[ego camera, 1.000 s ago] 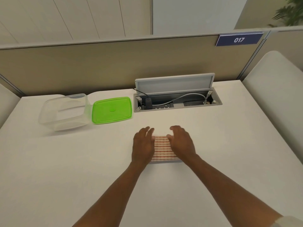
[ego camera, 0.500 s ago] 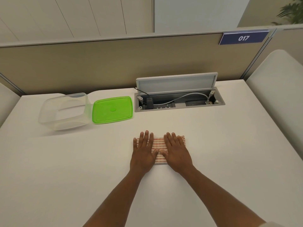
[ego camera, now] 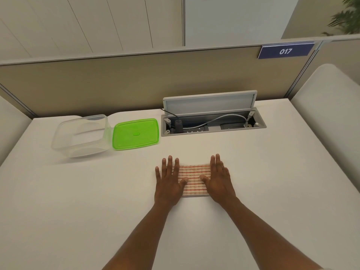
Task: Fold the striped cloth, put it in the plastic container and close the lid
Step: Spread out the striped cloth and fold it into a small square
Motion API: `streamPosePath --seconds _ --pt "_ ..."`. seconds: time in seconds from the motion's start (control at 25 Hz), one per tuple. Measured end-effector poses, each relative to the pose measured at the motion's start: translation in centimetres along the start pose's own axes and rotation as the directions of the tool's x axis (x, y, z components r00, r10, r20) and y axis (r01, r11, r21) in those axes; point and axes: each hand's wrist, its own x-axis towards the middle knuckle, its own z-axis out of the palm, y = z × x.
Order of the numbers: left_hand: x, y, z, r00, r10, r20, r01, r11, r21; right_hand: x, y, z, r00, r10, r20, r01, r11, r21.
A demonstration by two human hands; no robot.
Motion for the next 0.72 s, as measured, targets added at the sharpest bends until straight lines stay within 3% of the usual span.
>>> streamPosePath --seconds 0.12,0.28,0.48,0.72 --pt "-0.6 0.6 -0.9 0.979 -0.187 -0.083 0.181 0.981 -0.069 -0.1 -1.4 -1.1 0.977 0.199 -0.075 -0.190 0.975 0.117" --pt "-1.0 1.4 -2.7 0.914 -0.402 -0.058 0.405 0.912 0.055 -0.3 -2.3 -2.3 0.925 0.377 -0.052 -0.378 0.926 -0.001" --pt "-1.2 1.9 -3.4 0.812 -0.572 0.117 0.580 0.814 -0.039 -0.9 -2.7 -3.0 0.888 0.457 0.049 -0.459 0.877 0.142" --pt "-0.7 1.0 -3.6 0.743 -0.617 0.259 0.664 0.727 -0.174 -0.6 -1.3 -3.7 0.855 0.493 0.160 -0.518 0.803 0.296"
